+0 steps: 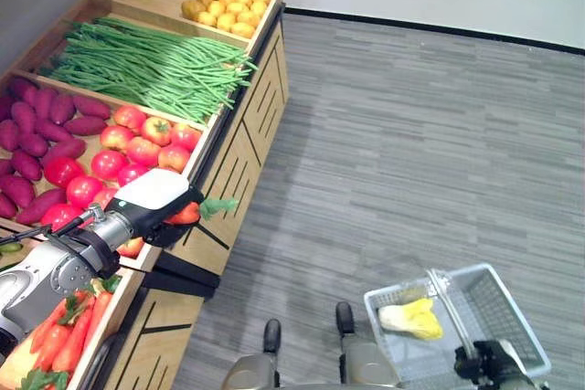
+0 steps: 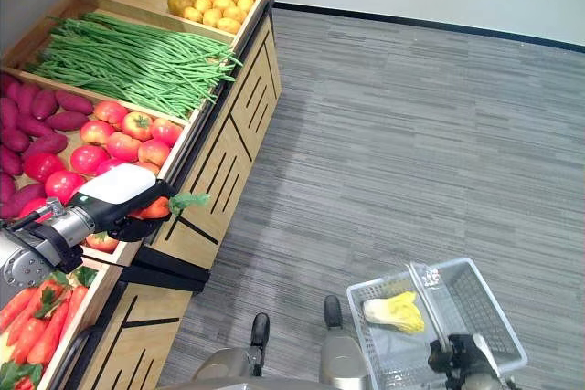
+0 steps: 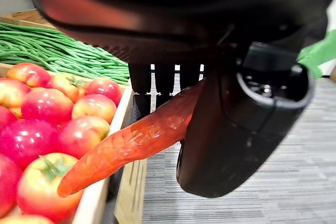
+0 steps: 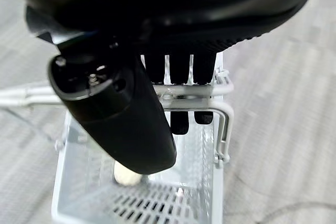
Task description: Get the vegetables into the basket
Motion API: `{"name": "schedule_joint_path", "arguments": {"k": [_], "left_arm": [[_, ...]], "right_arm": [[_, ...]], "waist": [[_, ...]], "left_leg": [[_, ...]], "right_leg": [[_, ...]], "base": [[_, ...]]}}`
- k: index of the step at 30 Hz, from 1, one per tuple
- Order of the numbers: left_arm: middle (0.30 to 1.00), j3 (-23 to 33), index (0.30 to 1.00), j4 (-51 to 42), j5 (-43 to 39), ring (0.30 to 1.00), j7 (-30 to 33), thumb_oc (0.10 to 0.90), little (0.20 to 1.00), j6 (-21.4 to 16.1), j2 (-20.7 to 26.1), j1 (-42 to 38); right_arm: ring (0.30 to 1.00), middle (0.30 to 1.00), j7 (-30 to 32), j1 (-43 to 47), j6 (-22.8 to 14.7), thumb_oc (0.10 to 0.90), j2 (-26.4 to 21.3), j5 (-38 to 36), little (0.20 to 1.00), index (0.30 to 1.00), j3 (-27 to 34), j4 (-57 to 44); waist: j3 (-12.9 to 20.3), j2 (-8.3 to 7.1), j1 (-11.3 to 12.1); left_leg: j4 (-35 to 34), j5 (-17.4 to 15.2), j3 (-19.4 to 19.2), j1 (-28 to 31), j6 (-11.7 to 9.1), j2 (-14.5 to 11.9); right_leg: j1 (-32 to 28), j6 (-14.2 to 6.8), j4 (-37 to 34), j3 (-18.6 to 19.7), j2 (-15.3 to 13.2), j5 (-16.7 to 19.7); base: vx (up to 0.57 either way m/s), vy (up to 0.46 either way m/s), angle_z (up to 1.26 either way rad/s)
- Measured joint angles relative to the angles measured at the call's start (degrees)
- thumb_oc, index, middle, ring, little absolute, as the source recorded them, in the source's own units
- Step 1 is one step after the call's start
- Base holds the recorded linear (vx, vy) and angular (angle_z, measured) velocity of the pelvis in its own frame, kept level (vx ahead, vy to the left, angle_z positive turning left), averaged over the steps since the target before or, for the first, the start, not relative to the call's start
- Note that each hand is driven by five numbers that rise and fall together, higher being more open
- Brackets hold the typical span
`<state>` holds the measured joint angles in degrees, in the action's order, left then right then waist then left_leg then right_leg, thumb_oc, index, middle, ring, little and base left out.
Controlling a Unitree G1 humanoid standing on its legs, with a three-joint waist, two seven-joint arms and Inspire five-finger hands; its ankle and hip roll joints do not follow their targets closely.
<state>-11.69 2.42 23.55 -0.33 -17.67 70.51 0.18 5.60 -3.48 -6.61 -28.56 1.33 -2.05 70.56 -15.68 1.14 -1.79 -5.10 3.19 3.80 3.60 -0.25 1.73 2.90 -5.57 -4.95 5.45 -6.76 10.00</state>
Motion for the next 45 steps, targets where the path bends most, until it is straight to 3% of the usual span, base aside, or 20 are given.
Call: {"name": "schedule_joint_path", "arguments": {"k": [8,11,12,14,15,16,17,19,23,26,29,32,36,45], "left_arm": [[0.300,2.4,0.300,-0.4,-1.1,0.300,0.1,0.400,0.300,-0.3,0.4,0.1],[0.300,2.7,0.300,-0.3,-1.0,0.300,0.2,0.400,0.300,-0.2,0.8,0.3],[0.300,3.2,0.300,-0.4,-1.0,0.300,0.2,0.400,0.300,-0.3,1.3,0.4],[0.300,3.8,0.300,-0.3,-1.0,0.300,0.3,0.400,0.300,-0.3,-0.5,0.7],[0.300,3.9,0.300,-0.2,-1.0,0.300,0.4,0.400,0.300,-0.8,0.1,0.7],[0.300,3.9,0.300,0.1,-1.0,0.300,0.2,0.400,0.300,-0.4,1.6,1.0],[0.300,4.0,0.300,0.1,-0.9,0.300,0.2,0.400,0.300,0.2,2.1,1.6],[0.300,4.2,0.300,0.0,-1.0,0.300,0.1,0.400,0.300,0.3,2.3,3.2],[0.300,4.2,0.300,-0.7,-1.0,0.300,0.0,0.400,0.300,-0.5,1.0,4.9],[0.300,4.2,0.300,-2.8,-1.0,0.300,0.1,0.400,0.300,-1.0,0.7,4.7],[0.300,3.9,0.300,-4.0,-1.1,0.300,-0.1,0.400,0.300,-1.6,0.7,4.4],[0.300,0.3,0.300,-3.9,-1.1,0.300,-0.3,0.400,0.300,-1.5,0.7,-0.3],[0.300,-12.6,0.300,-3.9,-1.8,0.300,-0.3,0.400,0.300,-2.3,0.6,-12.5],[0.300,-17.8,0.300,-4.9,-1.8,0.300,-0.2,0.400,0.300,-4.5,-5.0,-21.3]], "right_arm": [[0.300,0.300,-0.5,2.8,0.2,0.400,1.7,0.1,0.300,0.300,-0.7,-1.7],[0.300,0.300,-0.4,5.2,0.2,0.400,1.7,0.3,0.300,0.300,-1.2,-1.8],[0.300,0.300,-0.6,6.7,0.2,0.400,1.9,0.5,0.300,0.300,-1.2,-1.5],[0.300,0.300,-0.2,7.2,0.4,0.400,2.0,0.6,0.300,0.300,-0.9,-0.2],[0.300,0.300,-0.1,6.4,0.4,0.400,1.4,0.6,0.300,0.300,-0.7,0.4],[0.300,0.300,-0.1,5.2,-0.1,0.400,1.3,0.8,0.300,0.300,-0.7,0.4],[0.300,0.300,-0.1,4.7,-0.1,0.400,1.3,1.0,0.300,0.300,-0.5,0.7],[0.300,0.300,0.1,4.5,-0.1,0.400,0.8,1.1,0.300,0.300,-0.6,0.4],[0.300,0.300,0.4,5.3,0.0,0.400,-0.4,1.1,0.300,0.300,-0.7,-1.7],[0.300,0.300,0.4,5.2,0.1,0.400,-1.1,1.2,0.300,0.300,-0.7,-2.9],[0.300,0.300,0.4,5.0,0.2,0.400,-3.6,1.5,0.300,0.300,-0.8,-4.0],[0.300,0.300,0.4,5.1,0.8,0.400,-7.0,2.9,0.300,0.300,-2.8,-4.8],[0.300,0.300,0.9,8.5,1.0,0.400,-12.5,4.2,0.300,0.300,-5.5,-8.9],[0.300,0.300,1.2,11.2,-0.3,0.400,-13.8,4.8,0.300,0.300,-10.2,-22.4]], "waist": [[0.4,0.37,-1.2],[0.4,0.17,1.3],[0.2,0.38,1.7],[0.4,1.74,2.0],[0.6,2.23,3.1],[0.8,1.36,3.6],[1.0,0.87,4.1],[1.5,0.60,4.2],[3.0,2.82,3.9],[3.5,2.90,3.8],[3.6,2.96,2.5],[3.6,3.09,2.3],[4.4,4.27,1.0],[5.4,6.13,-0.7]], "left_leg": [[0.1,-1.9,-7.0,2.3,0.9,1.5],[0.7,-2.4,-12.0,1.0,1.8,0.4],[0.5,-1.9,-14.3,0.7,2.6,-0.8],[0.8,-1.9,-15.3,0.6,2.5,-3.0],[0.8,-1.8,-15.4,0.6,1.7,-4.5],[0.5,-1.5,-15.4,1.0,0.8,-5.0],[0.1,-1.2,-15.6,1.7,0.4,-4.9],[0.1,-0.8,-15.7,2.1,-0.7,-4.9],[0.1,0.0,-17.1,1.5,-2.3,-7.4],[0.1,0.2,-17.9,1.3,-4.1,-9.2],[0.1,0.5,-18.0,1.1,-4.7,-9.9],[0.1,0.7,-18.1,1.1,-4.9,-9.9],[0.1,0.7,-18.7,0.9,-5.0,-9.3],[0.1,0.7,-19.0,1.2,-5.0,-9.1]], "right_leg": [[1.1,-1.7,0.1,4.0,-0.1,1.1],[5.3,-3.6,1.6,4.6,1.1,4.1],[6.7,-4.5,2.5,-1.6,1.1,3.6],[6.7,-2.0,10.5,-11.9,0.2,-2.9],[5.0,-3.0,13.9,-14.5,-1.3,-5.8],[0.5,-3.3,11.6,-15.5,-4.1,-7.0],[-1.2,-3.4,9.5,-16.5,-4.9,-7.1],[-4.1,-3.1,4.3,-15.2,-4.0,-6.9],[-4.0,-1.6,1.8,-14.3,-1.2,-5.4],[-3.9,-1.0,-0.3,-13.3,0.7,-4.4],[-3.7,-0.9,-0.3,-13.1,1.4,-4.4],[-3.5,-0.6,-0.3,-12.9,1.6,-4.1],[-2.7,0.0,-0.3,-12.0,1.1,-3.0],[-2.5,0.0,0.0,-11.0,1.1,-2.6]], "base": [[-0.04,0.172,-0.46],[-0.13,0.008,-0.84],[-0.08,0.007,-0.86],[-0.03,-0.021,-0.43],[0.00,-0.069,-0.28],[0.00,-0.094,-0.23],[0.01,-0.099,-0.06],[0.00,-0.088,-0.15],[0.02,-0.147,-0.22],[0.01,-0.156,-0.22],[0.02,-0.138,-0.06],[0.00,-0.090,-0.03],[0.01,-0.047,-0.10],[0.03,0.001,-0.05]]}}
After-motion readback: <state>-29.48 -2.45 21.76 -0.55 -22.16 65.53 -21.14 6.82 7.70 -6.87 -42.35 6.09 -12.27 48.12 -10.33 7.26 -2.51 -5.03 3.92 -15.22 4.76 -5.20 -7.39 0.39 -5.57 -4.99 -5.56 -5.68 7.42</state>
